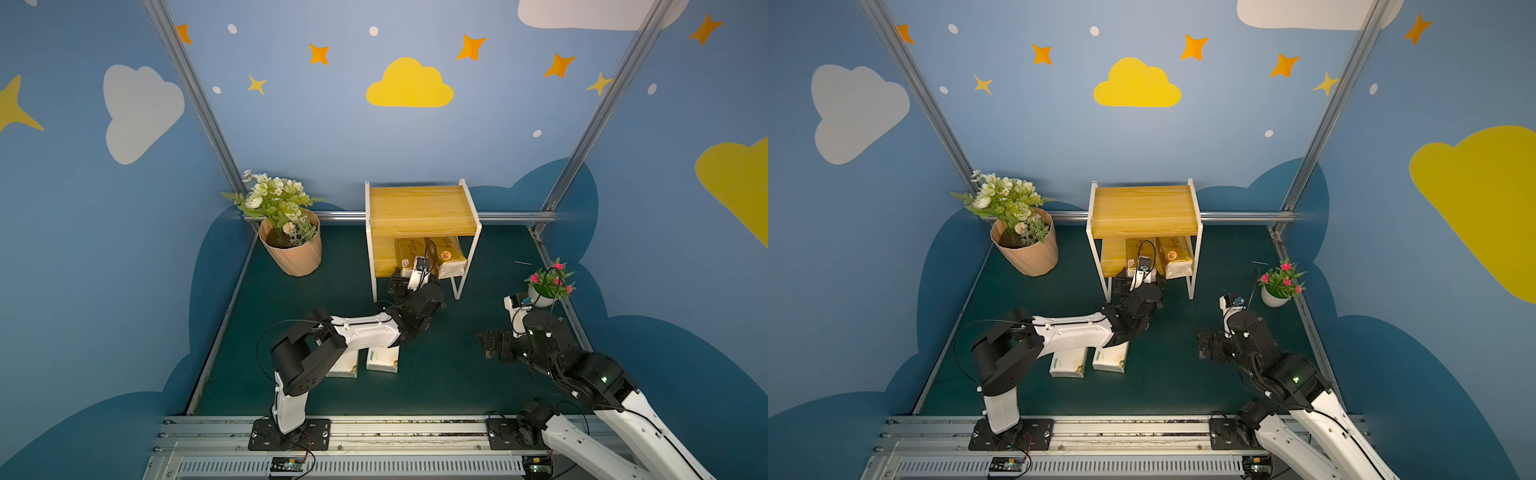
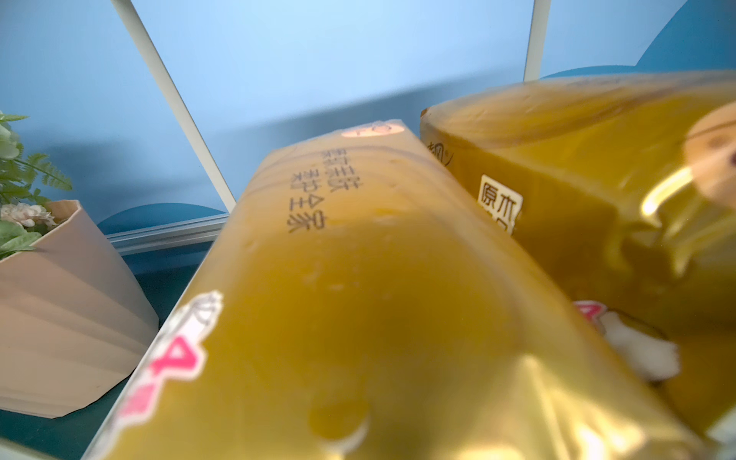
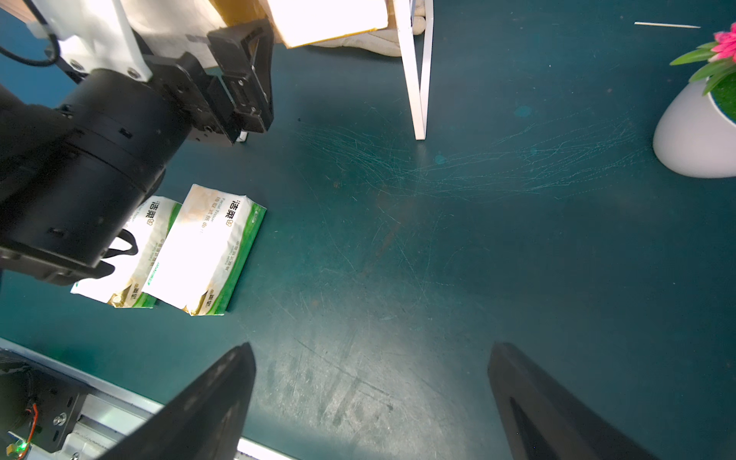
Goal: Place the tissue boxes on the shelf by color
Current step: Place a box of tissues on the shelf, then adjust the box of tissues on the shelf.
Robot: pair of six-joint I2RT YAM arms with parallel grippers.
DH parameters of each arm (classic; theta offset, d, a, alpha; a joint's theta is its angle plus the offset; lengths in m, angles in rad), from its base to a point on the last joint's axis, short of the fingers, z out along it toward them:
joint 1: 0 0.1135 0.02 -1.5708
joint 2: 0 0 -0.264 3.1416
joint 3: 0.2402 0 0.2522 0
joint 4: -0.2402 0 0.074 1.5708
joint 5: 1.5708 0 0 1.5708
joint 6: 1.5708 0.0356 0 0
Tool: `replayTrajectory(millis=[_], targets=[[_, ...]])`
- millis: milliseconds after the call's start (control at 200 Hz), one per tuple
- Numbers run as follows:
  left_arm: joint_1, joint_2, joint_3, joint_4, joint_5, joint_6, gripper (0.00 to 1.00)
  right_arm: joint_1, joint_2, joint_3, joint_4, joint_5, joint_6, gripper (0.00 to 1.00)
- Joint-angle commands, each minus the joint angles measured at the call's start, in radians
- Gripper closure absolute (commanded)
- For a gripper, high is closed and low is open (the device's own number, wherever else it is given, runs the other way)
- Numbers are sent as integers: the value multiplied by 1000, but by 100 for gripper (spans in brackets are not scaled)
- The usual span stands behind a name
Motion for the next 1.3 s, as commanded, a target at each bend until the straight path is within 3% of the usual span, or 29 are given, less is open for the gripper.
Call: replayTrajectory(millis=[0, 335, 686, 766, 896, 971, 1076, 1141, 1196, 1292], targets=[[-1, 0, -30, 46, -30, 14, 0, 3, -5, -9, 5, -10, 6, 2], [-29, -43, -67, 16, -40, -5, 0, 3, 12, -9, 13, -23, 3, 2], [-123, -160, -114, -114, -109, -60, 0, 4, 18, -13, 8, -37, -6, 2], [-136, -209, -94, -310, -135, -185, 0, 3, 27, -14, 11, -50, -12, 2], [-144, -282, -26, -829, -178, -601, 0, 4, 44, -12, 26, -76, -24, 2], [-148, -312, -10, -1014, -154, -706, 0, 4, 58, -12, 43, -97, -27, 3], [-162, -320, 38, -1244, -162, -832, 0, 6, 109, -4, 76, -138, -22, 27], [-173, -337, 36, -1264, -181, -821, 4, 8, 146, 6, 106, -156, -11, 64], [-174, -361, 27, -1254, -191, -814, 30, 8, 180, 18, 139, -156, -3, 100], [-165, -408, 7, -1231, -199, -806, 72, 10, 251, 55, 185, -152, 2, 100]])
